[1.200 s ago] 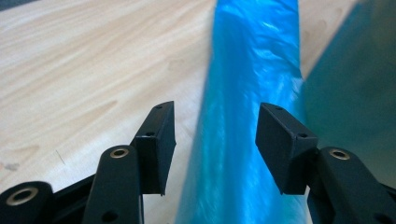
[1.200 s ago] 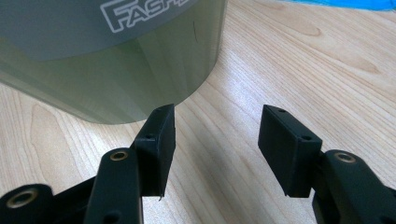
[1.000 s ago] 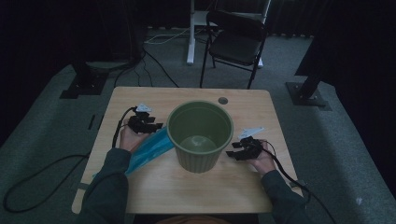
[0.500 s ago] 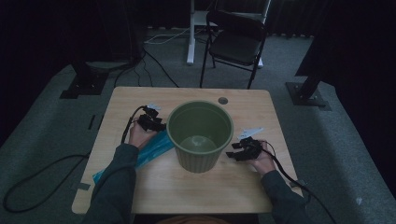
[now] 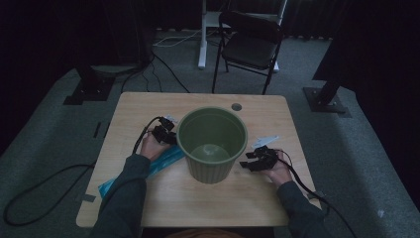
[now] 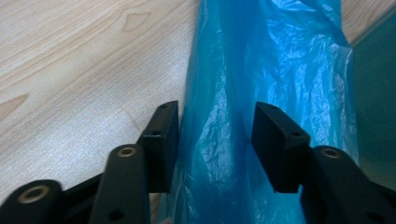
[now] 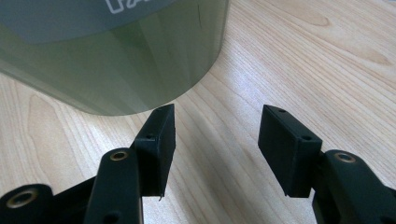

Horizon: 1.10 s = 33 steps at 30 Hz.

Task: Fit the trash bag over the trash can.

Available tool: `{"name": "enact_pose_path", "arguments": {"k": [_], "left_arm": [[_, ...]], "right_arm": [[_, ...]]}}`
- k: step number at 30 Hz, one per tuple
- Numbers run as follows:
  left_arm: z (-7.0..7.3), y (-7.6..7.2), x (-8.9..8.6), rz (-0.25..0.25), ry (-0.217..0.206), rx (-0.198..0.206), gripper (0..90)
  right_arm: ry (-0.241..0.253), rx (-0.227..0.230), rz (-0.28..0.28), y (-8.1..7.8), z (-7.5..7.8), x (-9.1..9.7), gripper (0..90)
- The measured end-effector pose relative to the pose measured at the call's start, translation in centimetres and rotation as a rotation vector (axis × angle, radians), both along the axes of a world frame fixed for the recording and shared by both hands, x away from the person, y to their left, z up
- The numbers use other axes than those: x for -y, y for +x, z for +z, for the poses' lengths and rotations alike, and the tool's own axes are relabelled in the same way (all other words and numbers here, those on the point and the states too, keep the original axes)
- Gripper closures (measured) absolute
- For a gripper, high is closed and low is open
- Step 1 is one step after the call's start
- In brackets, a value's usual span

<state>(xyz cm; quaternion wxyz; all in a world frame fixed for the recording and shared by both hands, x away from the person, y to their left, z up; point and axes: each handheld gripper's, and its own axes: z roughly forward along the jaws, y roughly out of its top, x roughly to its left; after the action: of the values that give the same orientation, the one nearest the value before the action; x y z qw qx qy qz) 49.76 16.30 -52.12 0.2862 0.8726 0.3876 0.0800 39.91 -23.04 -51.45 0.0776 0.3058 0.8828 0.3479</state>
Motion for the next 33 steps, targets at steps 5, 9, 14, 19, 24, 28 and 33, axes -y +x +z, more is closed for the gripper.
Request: {"name": "enact_pose_path", "arguments": {"k": [5, 9, 14, 19, 24, 28, 33], "left_arm": [[0.0, -0.7, 0.1, -0.003, 0.043, 0.037, 78.8], [-0.1, -1.0, -0.6, -0.002, 0.016, 0.034, 88.4], [0.0, -1.3, -1.4, 0.004, 0.015, 0.031, 89.1], [1.1, -2.0, -2.8, 0.026, -0.048, 0.052, 89.2], [3.2, -3.0, -4.3, 0.044, -0.110, 0.107, 89.2], [5.0, -3.7, -5.1, 0.049, -0.143, 0.156, 89.2], [7.2, -4.9, -5.8, 0.051, -0.186, 0.220, 89.2]], "right_arm": [[-0.006, 0.004, -0.010, 0.0, -0.1, 0.0, 46.3], [-0.011, 0.001, -0.013, 0.1, -0.3, 0.1, 46.4], [-0.017, -0.005, -0.019, 0.2, -0.5, 0.1, 46.4], [-0.019, -0.010, -0.019, 0.2, -0.6, 0.1, 46.6], [-0.021, -0.015, -0.018, 0.2, -0.7, 0.0, 46.5], [-0.023, -0.016, -0.017, 0.2, -0.8, 0.0, 46.5], [-0.024, -0.016, -0.014, 0.2, -0.8, -0.1, 46.6]]}}
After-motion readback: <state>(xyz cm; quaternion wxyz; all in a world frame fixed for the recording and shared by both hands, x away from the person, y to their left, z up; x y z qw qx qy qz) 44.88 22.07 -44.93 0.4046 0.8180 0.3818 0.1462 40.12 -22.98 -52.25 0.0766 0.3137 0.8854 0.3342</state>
